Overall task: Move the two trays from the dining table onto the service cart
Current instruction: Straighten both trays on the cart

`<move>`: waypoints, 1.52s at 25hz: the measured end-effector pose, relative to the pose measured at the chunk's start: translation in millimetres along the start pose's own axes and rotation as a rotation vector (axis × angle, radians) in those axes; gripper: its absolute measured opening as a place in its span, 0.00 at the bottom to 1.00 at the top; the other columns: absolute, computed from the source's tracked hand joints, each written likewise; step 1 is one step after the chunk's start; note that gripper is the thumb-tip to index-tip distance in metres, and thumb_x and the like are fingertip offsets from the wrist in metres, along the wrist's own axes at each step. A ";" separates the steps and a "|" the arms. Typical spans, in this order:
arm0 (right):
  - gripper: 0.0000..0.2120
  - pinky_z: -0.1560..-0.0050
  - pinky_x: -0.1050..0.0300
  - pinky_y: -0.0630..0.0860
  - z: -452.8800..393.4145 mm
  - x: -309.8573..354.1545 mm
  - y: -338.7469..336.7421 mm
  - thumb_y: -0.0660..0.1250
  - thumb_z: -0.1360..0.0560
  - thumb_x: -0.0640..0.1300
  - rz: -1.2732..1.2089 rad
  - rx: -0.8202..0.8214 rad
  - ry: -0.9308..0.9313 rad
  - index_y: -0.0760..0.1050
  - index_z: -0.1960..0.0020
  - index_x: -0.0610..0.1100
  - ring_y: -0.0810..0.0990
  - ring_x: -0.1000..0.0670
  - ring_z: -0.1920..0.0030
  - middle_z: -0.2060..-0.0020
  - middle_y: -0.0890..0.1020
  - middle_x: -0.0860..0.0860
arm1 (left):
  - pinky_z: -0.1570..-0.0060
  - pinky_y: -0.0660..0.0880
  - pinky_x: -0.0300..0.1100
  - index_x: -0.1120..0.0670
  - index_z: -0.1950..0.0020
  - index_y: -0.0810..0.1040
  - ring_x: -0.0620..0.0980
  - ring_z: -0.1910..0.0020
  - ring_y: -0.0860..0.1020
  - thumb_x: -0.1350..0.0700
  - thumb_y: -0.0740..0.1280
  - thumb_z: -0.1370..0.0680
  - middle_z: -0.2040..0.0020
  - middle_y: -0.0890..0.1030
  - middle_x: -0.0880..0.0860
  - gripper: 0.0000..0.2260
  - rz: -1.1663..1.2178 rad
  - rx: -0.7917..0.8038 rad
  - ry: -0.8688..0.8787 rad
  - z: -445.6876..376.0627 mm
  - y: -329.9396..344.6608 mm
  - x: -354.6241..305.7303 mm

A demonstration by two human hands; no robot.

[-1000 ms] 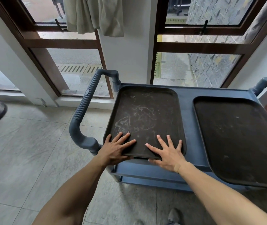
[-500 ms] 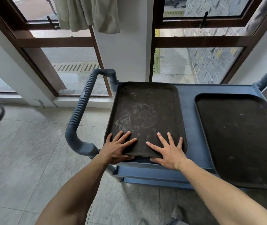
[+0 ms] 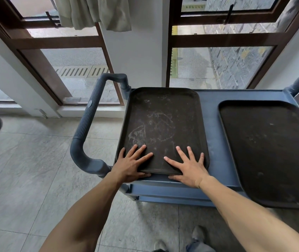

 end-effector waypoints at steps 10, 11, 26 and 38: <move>0.35 0.33 0.23 0.36 4.8 1.0 1.5 0.49 0.32 0.79 -0.187 0.102 0.064 0.45 0.27 0.76 0.30 0.40 0.24 0.22 0.34 0.54 | 0.25 0.36 0.60 0.30 0.25 0.35 0.49 0.21 0.34 0.20 0.46 0.31 0.21 0.34 0.41 0.38 0.091 0.025 -0.014 3.0 5.6 -1.8; 0.37 0.33 0.23 0.35 6.8 2.5 1.9 0.47 0.35 0.82 -0.205 0.103 0.065 0.45 0.28 0.76 0.29 0.40 0.24 0.22 0.34 0.55 | 0.25 0.36 0.58 0.30 0.25 0.36 0.48 0.21 0.34 0.19 0.44 0.32 0.21 0.34 0.41 0.39 0.111 0.026 -0.017 4.3 5.3 -1.7; 0.31 0.35 0.19 0.45 37.4 23.4 23.4 0.55 0.19 0.58 0.001 -0.035 0.045 0.37 0.27 0.73 0.34 0.35 0.24 0.21 0.36 0.51 | 0.25 0.44 0.62 0.29 0.25 0.36 0.61 0.21 0.38 0.37 0.56 0.19 0.19 0.35 0.49 0.32 -0.067 0.051 0.040 41.1 12.7 -20.9; 0.40 0.30 0.27 0.43 57.2 28.9 28.4 0.54 0.25 0.71 -0.017 0.050 0.037 0.38 0.22 0.61 0.38 0.39 0.22 0.20 0.38 0.51 | 0.25 0.47 0.64 0.32 0.22 0.43 0.62 0.20 0.43 0.28 0.61 0.27 0.18 0.40 0.49 0.40 0.012 0.115 -0.092 51.9 13.3 -28.3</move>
Point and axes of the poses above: each hand's wrist, its own z-axis away from the middle knuckle, its own y-axis out of the palm, x = y × z, the point moved 9 cm from there along -z, towards the middle knuckle
